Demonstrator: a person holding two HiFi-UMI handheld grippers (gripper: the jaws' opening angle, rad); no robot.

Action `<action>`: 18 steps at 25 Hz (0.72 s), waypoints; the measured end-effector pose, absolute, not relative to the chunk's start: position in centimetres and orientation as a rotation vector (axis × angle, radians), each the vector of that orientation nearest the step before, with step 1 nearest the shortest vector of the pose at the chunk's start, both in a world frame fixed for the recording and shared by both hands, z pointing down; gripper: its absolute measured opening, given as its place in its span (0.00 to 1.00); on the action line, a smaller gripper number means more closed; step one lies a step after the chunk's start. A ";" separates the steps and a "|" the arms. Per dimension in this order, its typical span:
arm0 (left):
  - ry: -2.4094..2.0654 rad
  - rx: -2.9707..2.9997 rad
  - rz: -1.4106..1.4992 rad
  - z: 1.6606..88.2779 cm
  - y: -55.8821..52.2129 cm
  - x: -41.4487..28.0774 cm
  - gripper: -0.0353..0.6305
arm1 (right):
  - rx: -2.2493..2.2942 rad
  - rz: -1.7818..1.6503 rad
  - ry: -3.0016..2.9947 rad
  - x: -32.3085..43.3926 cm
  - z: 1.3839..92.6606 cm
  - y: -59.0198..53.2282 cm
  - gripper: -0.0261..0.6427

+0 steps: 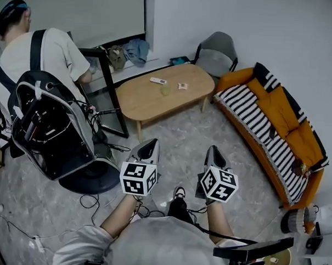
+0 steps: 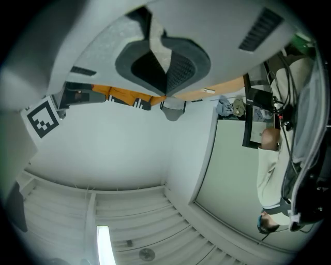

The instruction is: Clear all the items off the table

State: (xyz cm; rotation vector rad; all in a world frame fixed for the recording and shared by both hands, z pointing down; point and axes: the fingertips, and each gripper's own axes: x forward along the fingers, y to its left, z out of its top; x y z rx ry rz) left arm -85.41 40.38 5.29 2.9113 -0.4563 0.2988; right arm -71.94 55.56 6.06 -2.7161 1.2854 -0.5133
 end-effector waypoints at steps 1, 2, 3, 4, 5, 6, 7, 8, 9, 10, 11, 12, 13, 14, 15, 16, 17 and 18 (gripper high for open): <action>-0.463 2.912 0.298 5.4 39.7 -84.1 0.07 | -2.715 -0.517 1.286 -70.5 6.3 55.0 0.08; -0.471 2.913 0.297 5.5 39.1 -82.8 0.07 | -2.714 -0.518 1.290 -69.0 6.4 54.4 0.08; -0.481 2.913 0.296 5.5 38.5 -81.4 0.07 | -2.714 -0.517 1.296 -67.5 6.5 53.8 0.07; -0.491 2.913 0.297 5.5 38.0 -79.9 0.07 | -2.716 -0.516 1.303 -66.0 6.5 53.4 0.08; -0.501 2.910 0.299 5.5 37.7 -78.5 0.07 | -2.717 -0.516 1.310 -64.5 6.5 53.1 0.08; -0.510 2.906 0.304 5.5 37.5 -77.1 0.07 | -2.716 -0.520 1.316 -62.9 6.4 53.0 0.08; -0.515 2.902 0.308 5.4 37.4 -75.6 0.07 | -2.715 -0.526 1.322 -61.4 6.3 52.9 0.08; -0.517 2.900 0.312 5.3 37.3 -74.1 0.07 | -2.714 -0.532 1.327 -59.8 6.2 52.8 0.08; -0.519 2.899 0.314 5.2 37.1 -72.7 0.07 | -2.714 -0.535 1.333 -58.2 6.1 52.6 0.08; -0.522 2.898 0.315 5.2 36.8 -71.2 0.07 | -2.715 -0.535 1.338 -56.7 6.1 52.3 0.08; -0.526 2.896 0.316 5.4 36.5 -69.9 0.07 | -2.716 -0.534 1.342 -55.2 6.2 52.0 0.08; -0.530 2.892 0.317 5.7 36.2 -68.6 0.07 | -2.715 -0.535 1.344 -53.8 6.5 51.7 0.08; -0.531 2.888 0.322 6.1 36.0 -67.4 0.07 | -2.712 -0.539 1.344 -52.5 6.8 51.5 0.08; -0.529 2.885 0.328 6.4 36.0 -66.3 0.07 | -2.709 -0.546 1.344 -51.3 7.2 51.3 0.08; -0.527 2.886 0.337 6.8 36.0 -65.3 0.07 | -2.706 -0.555 1.343 -50.3 7.5 51.3 0.08; -0.528 2.887 0.343 7.0 36.0 -64.4 0.07 | -2.702 -0.562 1.344 -49.3 7.8 51.2 0.08; -0.532 2.887 0.348 7.2 36.0 -63.6 0.07 | -2.699 -0.568 1.348 -48.4 8.1 51.2 0.08; -0.539 2.885 0.350 7.4 35.9 -62.7 0.07 | -2.695 -0.572 1.354 -47.5 8.4 51.1 0.08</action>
